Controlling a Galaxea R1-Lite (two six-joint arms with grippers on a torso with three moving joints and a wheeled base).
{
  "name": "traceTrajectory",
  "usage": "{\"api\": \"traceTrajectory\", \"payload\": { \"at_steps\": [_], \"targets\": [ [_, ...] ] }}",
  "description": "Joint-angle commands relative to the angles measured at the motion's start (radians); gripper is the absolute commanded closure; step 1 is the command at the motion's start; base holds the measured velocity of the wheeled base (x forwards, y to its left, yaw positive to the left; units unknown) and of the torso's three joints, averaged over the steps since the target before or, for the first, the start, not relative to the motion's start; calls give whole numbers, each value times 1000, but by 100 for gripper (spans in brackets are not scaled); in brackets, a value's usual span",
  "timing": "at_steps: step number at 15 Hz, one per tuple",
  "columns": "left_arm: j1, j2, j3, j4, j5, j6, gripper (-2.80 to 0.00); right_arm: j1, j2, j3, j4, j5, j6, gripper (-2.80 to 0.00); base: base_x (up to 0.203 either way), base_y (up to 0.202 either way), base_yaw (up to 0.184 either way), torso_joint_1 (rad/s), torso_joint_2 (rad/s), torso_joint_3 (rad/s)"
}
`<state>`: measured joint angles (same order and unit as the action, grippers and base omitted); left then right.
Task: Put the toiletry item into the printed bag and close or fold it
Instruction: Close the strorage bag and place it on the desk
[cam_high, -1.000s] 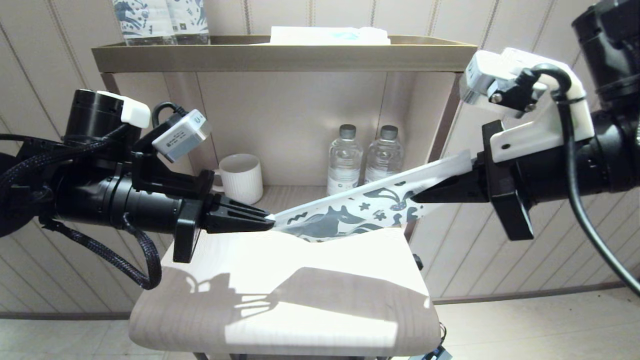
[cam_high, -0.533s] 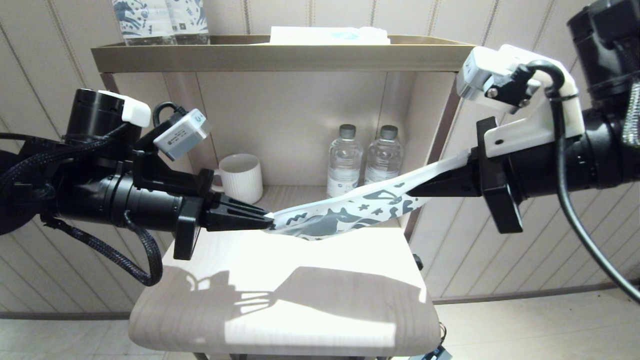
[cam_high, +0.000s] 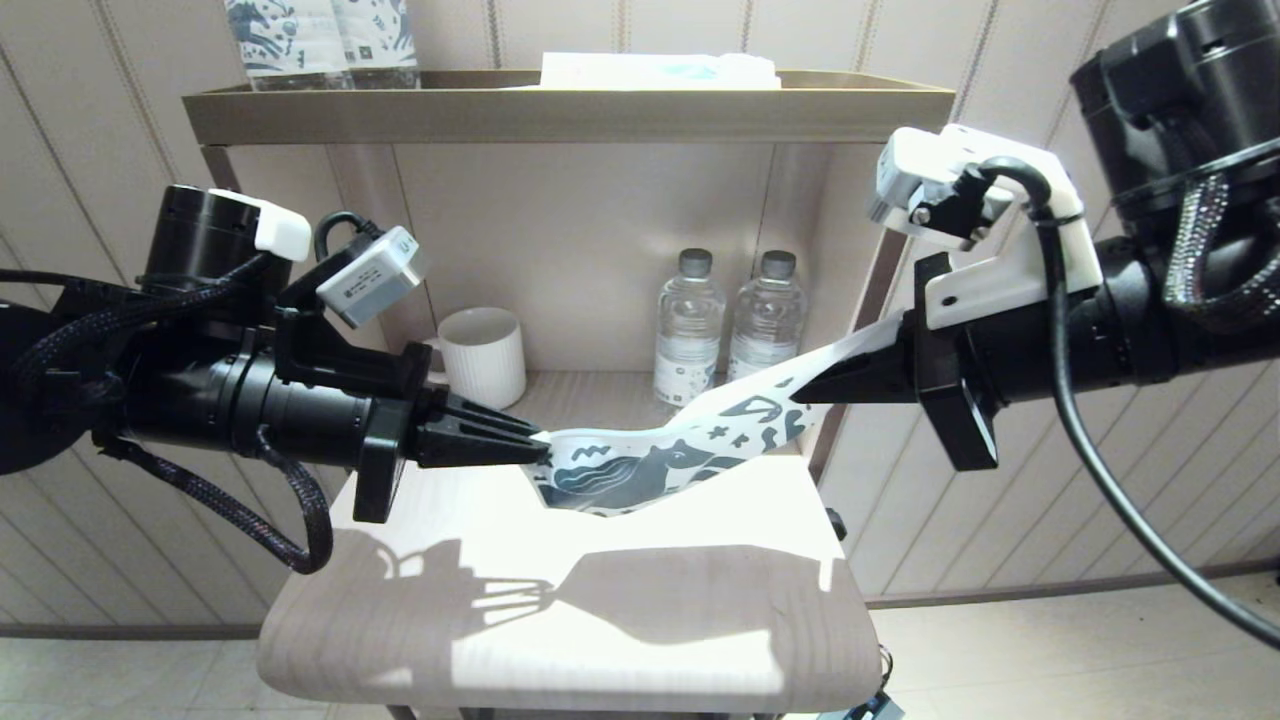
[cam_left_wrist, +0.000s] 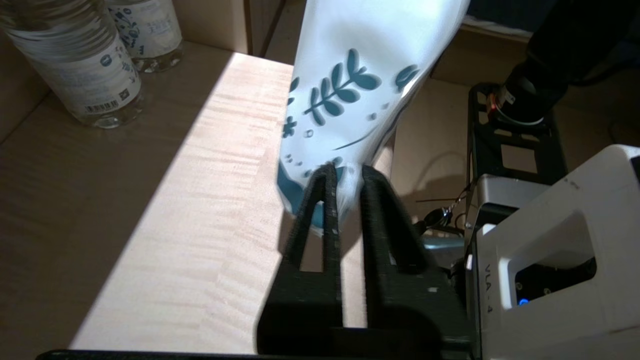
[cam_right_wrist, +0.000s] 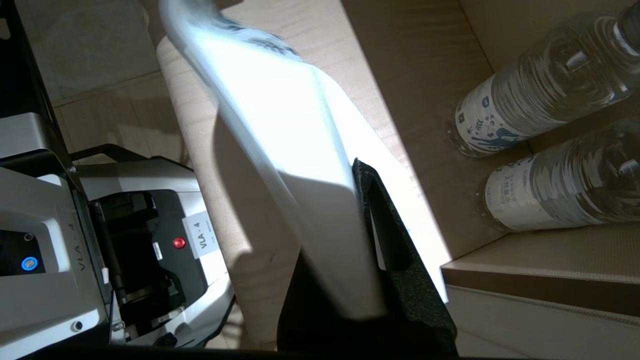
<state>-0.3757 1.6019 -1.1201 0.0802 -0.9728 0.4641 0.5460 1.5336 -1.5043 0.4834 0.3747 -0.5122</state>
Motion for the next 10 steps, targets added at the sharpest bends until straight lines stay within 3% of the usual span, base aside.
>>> {"api": "traceTrajectory", "payload": {
  "at_steps": [1, 4, 8, 10],
  "targets": [
    [1, 0, -4, -3, -3, -5, -280, 0, 9, 1, 3, 3, -3, 0, 0, 0, 0, 0, 0, 0],
    [14, -9, -2, -17, 5, 1, -280, -6, 34, -4, -24, 1, -2, 0, 0, 0, 0, 0, 0, 0],
    [132, -52, -32, -67, -17, -41, -280, -14, 115, -3, -95, 1, 15, 0, 0, 0, 0, 0, 0, 0],
    [180, -107, -36, -72, -55, -80, -280, -17, 173, 1, -198, -2, 24, 0, 0, 0, 0, 0, 0, 0]
  ]
}}
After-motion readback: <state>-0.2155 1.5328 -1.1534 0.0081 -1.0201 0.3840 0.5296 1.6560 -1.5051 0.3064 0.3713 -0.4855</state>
